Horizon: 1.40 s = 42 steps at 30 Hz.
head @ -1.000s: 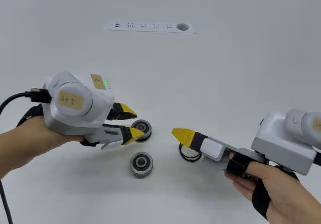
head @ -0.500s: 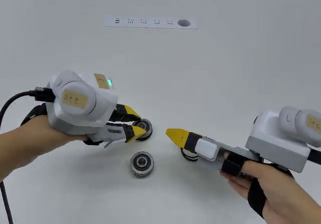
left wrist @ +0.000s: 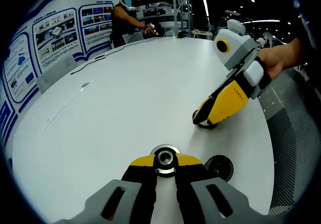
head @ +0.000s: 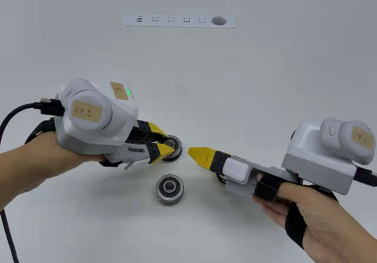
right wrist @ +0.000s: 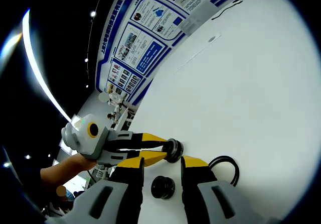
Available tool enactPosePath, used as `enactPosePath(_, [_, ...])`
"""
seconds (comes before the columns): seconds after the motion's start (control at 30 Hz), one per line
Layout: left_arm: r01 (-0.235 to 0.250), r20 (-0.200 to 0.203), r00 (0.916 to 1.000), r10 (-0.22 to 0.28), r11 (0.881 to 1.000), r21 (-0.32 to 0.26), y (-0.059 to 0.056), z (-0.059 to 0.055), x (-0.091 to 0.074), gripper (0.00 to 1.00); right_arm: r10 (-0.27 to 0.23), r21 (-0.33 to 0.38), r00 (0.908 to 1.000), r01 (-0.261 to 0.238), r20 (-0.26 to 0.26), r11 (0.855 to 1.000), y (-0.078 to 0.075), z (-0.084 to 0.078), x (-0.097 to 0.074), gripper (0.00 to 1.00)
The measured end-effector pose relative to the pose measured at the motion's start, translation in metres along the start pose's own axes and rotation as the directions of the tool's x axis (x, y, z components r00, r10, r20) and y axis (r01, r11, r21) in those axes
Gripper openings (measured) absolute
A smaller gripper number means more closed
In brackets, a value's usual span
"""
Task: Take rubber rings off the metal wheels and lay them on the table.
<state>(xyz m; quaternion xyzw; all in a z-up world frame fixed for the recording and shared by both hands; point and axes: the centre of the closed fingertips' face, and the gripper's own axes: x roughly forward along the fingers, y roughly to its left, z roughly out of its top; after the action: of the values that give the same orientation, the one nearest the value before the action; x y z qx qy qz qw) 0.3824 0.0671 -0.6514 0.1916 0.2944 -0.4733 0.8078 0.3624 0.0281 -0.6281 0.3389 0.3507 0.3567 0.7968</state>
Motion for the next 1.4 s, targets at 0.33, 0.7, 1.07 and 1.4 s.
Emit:
enactPosePath(0.33, [-0.001,-0.003,1.0000,0.001,1.000,0.005,-0.001,0.000,0.000,0.13,0.022,0.016,0.9994,-0.022,-0.027,1.000,0.003,-0.001,0.026,0.46])
enactPosePath(0.7, [0.000,0.001,1.0000,0.000,1.000,0.008,-0.001,0.000,0.000,0.13,0.044,0.025,0.9978,-0.043,-0.050,0.999,0.007,-0.007,0.042,0.50])
enactPosePath(1.07, [0.000,0.008,1.0000,0.000,1.000,0.001,-0.001,0.001,0.001,0.13,0.048,0.045,0.9970,-0.046,-0.061,0.998,0.007,-0.008,0.043,0.49])
enactPosePath(1.4, [-0.001,0.010,0.9999,0.001,1.000,0.000,0.000,0.001,0.001,0.13,0.052,0.084,0.9973,-0.048,-0.052,0.995,0.005,-0.008,0.038,0.41])
